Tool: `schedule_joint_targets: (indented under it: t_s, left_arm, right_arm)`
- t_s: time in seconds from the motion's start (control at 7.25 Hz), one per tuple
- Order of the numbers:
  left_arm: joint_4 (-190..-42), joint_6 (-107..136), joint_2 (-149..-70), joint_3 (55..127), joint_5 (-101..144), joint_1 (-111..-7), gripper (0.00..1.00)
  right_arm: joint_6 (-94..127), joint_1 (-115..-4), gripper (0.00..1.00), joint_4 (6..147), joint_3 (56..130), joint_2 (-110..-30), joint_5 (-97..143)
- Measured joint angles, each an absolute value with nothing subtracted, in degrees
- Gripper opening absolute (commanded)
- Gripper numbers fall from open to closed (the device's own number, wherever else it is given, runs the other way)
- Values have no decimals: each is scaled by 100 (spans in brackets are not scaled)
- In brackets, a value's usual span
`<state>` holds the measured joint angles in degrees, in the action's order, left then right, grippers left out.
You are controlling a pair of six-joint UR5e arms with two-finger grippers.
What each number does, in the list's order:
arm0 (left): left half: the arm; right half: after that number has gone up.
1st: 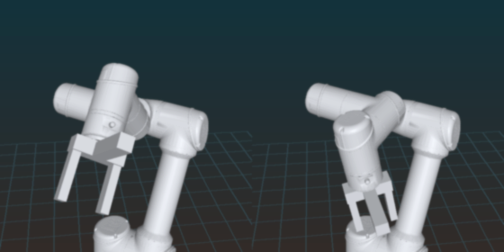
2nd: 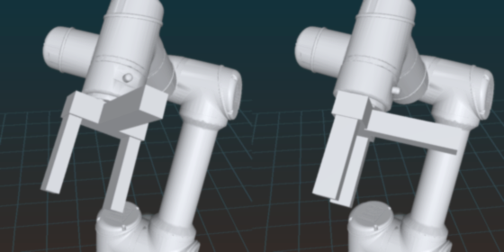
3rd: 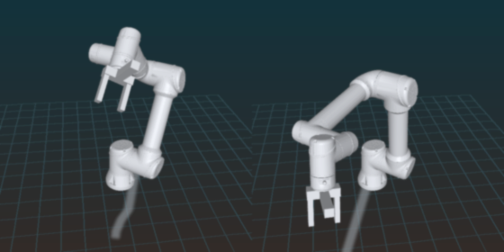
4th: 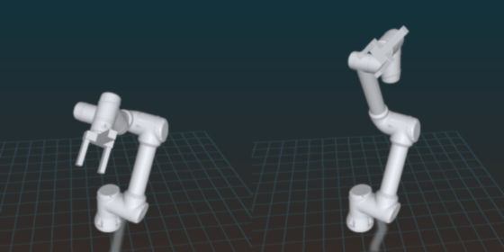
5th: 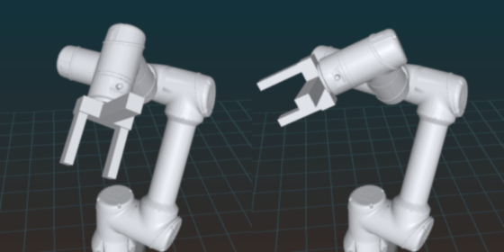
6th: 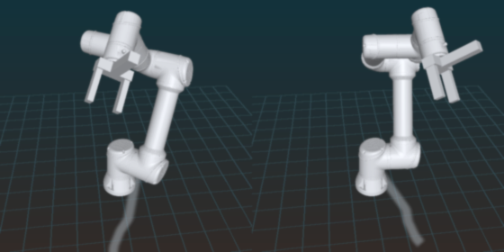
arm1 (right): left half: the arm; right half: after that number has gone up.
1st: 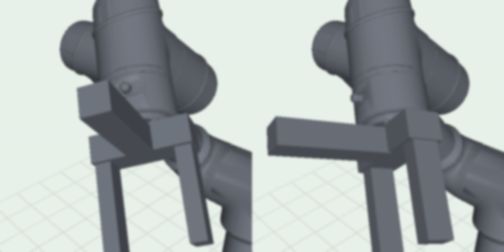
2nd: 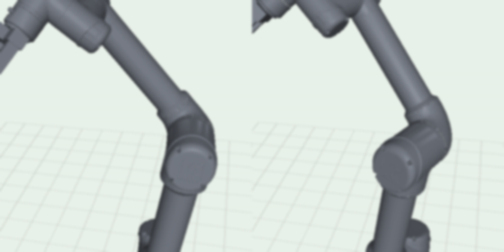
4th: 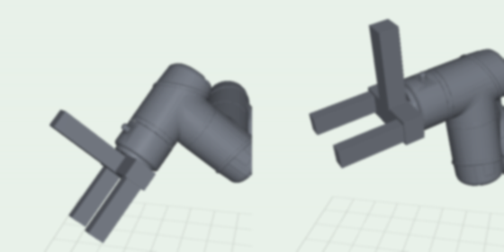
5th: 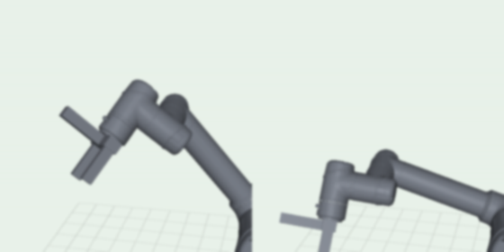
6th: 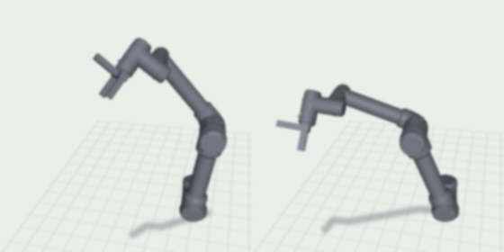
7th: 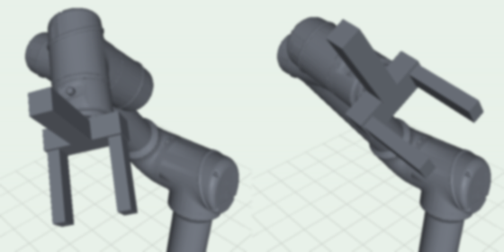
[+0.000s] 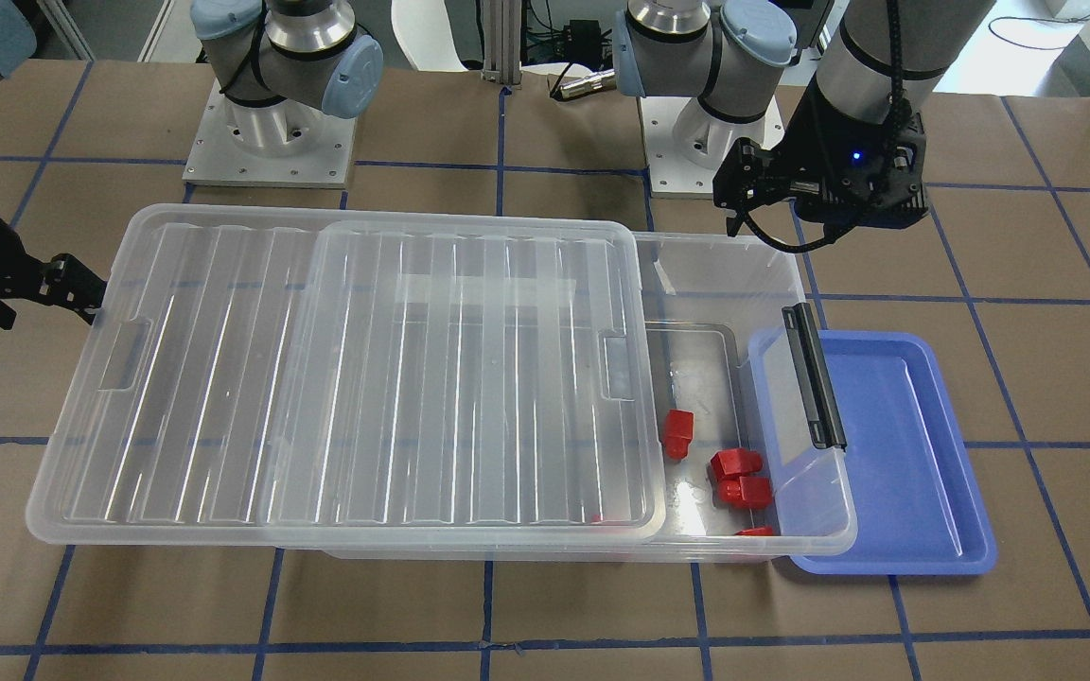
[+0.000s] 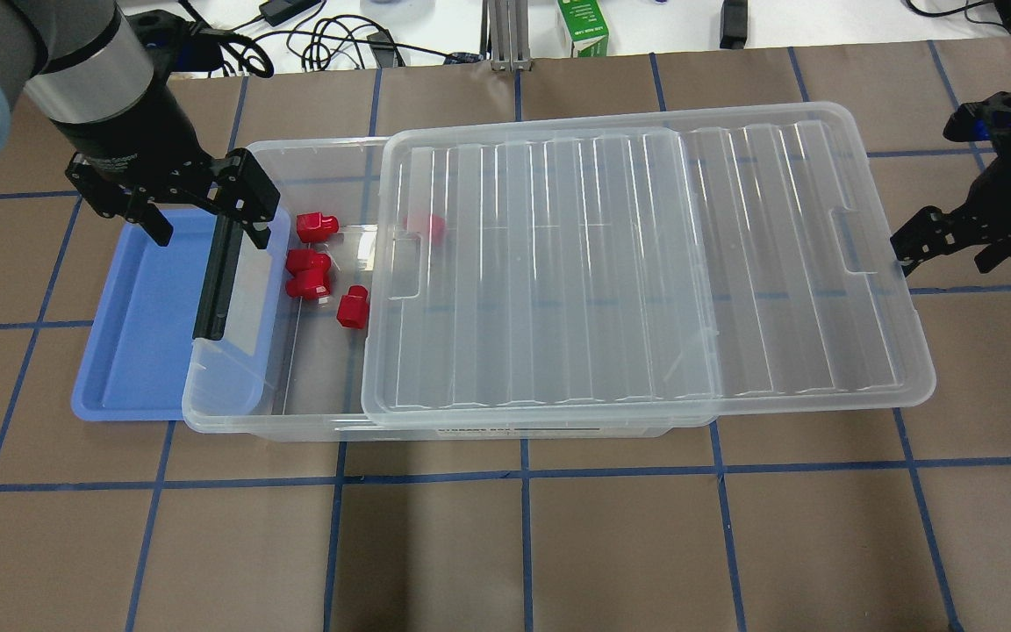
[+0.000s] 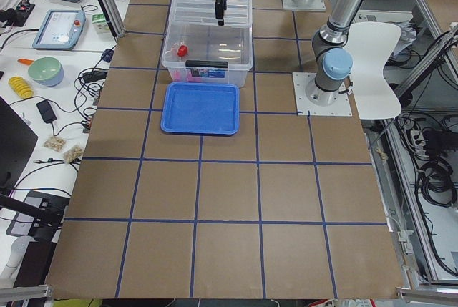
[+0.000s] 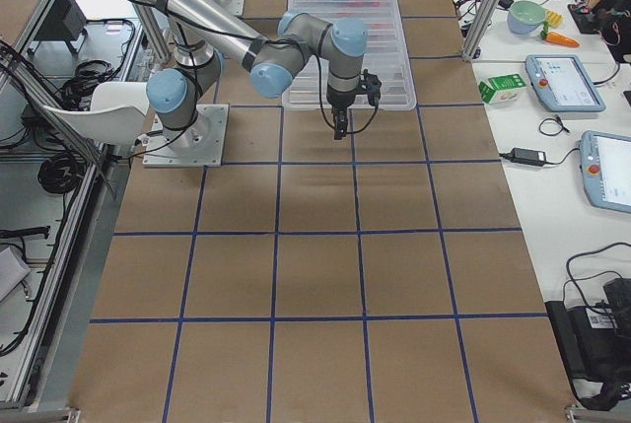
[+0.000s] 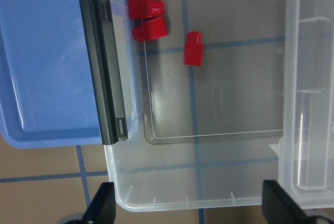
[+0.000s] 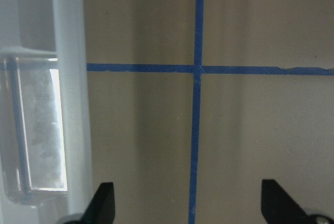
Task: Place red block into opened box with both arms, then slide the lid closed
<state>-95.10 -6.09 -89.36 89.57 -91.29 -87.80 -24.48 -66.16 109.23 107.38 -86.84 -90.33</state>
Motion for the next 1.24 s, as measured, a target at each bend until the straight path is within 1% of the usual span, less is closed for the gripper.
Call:
schedule_joint_targets:
  t_s: [0.83, 1.24]
  left_arm:
    - [-9484, -102, -8976, 8939, -9123, -8937, 100]
    - [-9491, -118, -8947, 8951, -9136, -8939, 100]
  right_arm:
    - [-526, -8051, 100, 11413, 10732, -8590, -9044]
    - [-154, -8404, 100, 11530, 10729, -8579, -9042]
